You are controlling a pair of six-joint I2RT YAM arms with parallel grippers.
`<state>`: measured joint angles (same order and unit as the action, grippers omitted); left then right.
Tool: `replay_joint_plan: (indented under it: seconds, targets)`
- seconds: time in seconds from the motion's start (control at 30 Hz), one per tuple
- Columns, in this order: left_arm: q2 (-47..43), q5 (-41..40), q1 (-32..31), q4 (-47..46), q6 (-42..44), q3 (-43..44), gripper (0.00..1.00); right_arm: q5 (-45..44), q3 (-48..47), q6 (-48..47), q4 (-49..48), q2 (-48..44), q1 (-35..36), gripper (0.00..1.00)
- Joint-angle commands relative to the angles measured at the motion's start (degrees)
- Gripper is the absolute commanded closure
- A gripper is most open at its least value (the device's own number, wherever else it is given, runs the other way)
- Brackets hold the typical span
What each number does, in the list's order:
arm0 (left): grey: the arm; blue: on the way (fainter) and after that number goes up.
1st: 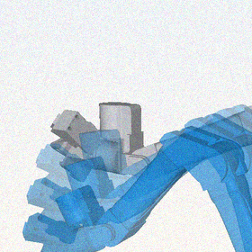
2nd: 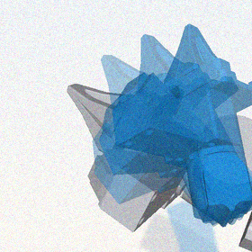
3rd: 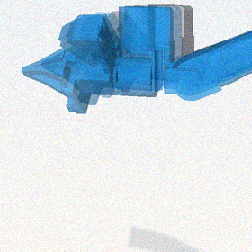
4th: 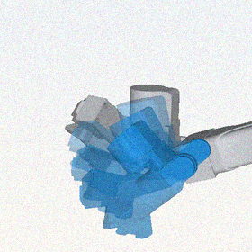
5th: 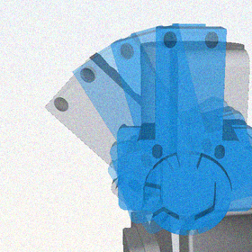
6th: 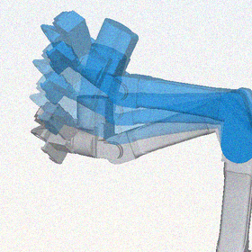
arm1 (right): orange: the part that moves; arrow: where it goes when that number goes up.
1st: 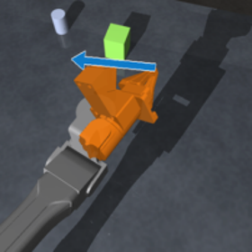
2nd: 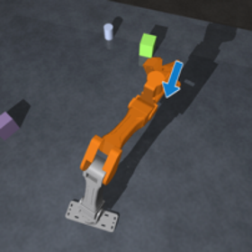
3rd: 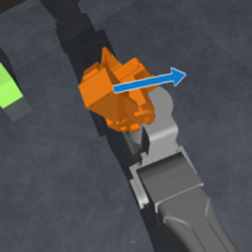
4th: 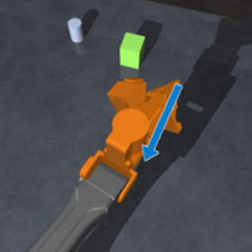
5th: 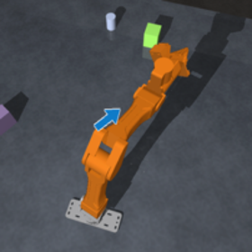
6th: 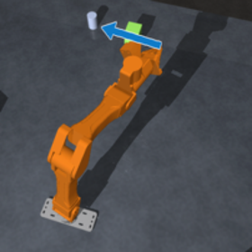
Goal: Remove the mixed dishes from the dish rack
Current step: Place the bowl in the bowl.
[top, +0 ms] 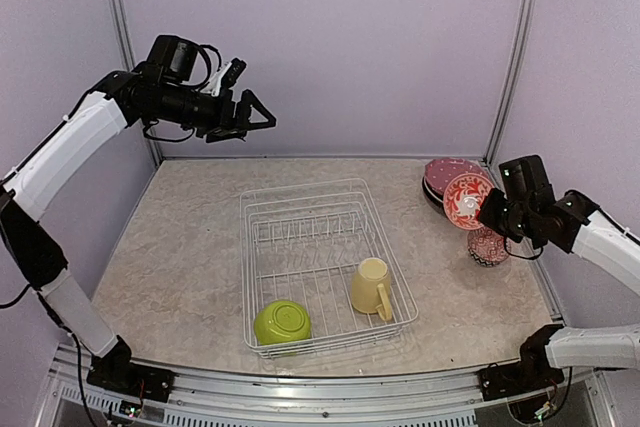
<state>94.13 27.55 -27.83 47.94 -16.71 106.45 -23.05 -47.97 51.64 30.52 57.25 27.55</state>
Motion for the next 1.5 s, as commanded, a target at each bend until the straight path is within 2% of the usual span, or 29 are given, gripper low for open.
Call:
replay_joint_plan:
  seconds: [0.0, 0.23, 0.47, 1.27, 1.47]
  targets:
    - [-3.33, -4.51, 1.35, -0.81, 3.23, -5.68, 0.01, 3.23, 2.19, 1.4, 9.07, -4.83, -6.66, 1.0]
    - [-4.85, -5.41, 1.56, -1.23, 4.49, -7.18, 0.01, 12.74, 2.69, -1.41, 10.92, -2.09, -17.91, 1.0]
    - [-3.6, -5.44, 1.81, -0.08, 4.69, -7.23, 0.01, 14.08, 1.6, -3.77, 11.4, 0.39, -21.45, 1.0]
    - [-4.66, -5.93, 1.51, -0.31, 4.88, -7.8, 0.01, 13.87, 3.16, -2.02, 6.72, 4.84, -24.21, 1.0]
    - [-5.16, -6.55, 0.94, -0.46, 5.23, -8.15, 0.01, 17.24, 3.42, -2.96, 3.35, 8.4, -25.35, 1.0]
